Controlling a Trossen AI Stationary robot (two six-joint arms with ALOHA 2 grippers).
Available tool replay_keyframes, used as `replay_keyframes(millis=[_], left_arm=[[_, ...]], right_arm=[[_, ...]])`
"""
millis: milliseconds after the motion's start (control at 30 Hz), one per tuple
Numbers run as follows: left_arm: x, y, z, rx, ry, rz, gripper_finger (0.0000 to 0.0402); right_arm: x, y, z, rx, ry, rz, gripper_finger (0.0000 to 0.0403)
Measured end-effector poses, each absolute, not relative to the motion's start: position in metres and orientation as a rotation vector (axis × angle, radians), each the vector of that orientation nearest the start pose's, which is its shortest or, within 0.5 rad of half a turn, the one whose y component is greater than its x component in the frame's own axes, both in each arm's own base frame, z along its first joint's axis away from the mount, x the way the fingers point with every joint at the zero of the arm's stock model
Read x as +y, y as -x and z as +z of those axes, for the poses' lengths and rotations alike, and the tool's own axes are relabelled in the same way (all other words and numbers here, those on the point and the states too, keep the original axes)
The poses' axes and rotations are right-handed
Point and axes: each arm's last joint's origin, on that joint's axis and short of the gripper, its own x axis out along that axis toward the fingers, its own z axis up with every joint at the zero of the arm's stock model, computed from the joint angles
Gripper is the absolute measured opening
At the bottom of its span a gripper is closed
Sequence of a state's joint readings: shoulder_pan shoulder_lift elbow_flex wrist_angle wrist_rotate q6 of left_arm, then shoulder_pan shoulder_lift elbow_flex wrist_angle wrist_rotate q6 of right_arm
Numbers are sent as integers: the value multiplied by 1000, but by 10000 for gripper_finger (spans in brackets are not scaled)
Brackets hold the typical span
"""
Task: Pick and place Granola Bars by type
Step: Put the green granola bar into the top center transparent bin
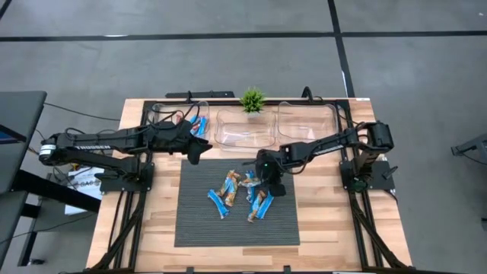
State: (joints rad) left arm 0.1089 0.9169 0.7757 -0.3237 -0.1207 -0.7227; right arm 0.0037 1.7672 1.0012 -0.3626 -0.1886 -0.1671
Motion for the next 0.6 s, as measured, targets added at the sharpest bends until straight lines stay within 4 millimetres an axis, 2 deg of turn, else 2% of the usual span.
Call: replay_keyframes(millis=[100,267,467,600], left_arm=[[25,-195,295,362,702,389,168],[26,-195,295,355,701,409,168],[26,-195,294,357,715,415,168],[26,-193,292,373,710,450,168]], right_arm=[[6,-331,149,1095,12,303,12],[7,-335,157,1059,-52,381,17],[-3,-343,201,871,-53,369,4],[-24,-344,236,733,-108,178,6]])
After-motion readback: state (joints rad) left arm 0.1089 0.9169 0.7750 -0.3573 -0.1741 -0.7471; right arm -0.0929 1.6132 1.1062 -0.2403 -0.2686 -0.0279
